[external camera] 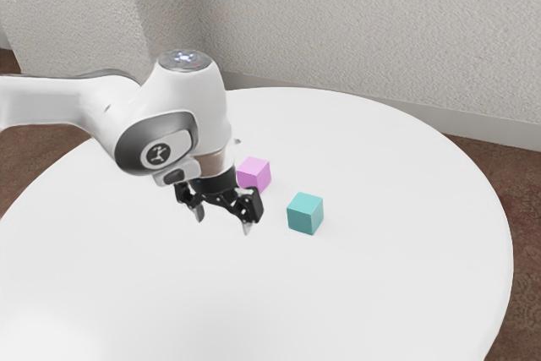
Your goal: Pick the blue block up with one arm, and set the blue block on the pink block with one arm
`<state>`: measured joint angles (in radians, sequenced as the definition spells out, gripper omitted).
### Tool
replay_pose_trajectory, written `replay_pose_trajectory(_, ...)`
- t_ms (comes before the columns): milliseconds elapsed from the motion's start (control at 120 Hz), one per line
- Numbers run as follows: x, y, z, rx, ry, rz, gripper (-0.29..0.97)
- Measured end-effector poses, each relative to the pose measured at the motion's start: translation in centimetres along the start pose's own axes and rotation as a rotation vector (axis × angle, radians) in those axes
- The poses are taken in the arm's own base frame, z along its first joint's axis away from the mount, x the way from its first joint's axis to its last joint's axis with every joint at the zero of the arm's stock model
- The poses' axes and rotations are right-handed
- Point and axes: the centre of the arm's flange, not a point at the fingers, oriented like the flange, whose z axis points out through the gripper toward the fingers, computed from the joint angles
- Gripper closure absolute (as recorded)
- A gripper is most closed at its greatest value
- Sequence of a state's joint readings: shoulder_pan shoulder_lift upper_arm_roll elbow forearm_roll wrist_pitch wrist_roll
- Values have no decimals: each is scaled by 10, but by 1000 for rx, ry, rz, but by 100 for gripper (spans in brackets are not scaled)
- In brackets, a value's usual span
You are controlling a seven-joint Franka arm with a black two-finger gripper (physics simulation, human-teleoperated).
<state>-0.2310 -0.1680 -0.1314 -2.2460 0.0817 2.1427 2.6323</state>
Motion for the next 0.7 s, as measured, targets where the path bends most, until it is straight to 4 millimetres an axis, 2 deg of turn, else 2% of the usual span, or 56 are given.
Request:
replay_pose_trajectory(92, -5, -4, 3, 16, 1, 37, 0)
replay_pose_trajectory(167, -10, -9, 15, 29, -1, 66, 0)
replay_pose_trajectory(442, -48, -45, 35, 93, -47, 110, 0)
replay_pose_trajectory(500, -54, -47, 33, 92, -39, 113, 0)
replay_pose_trajectory(700, -75, -50, 53, 63, 29, 121, 0)
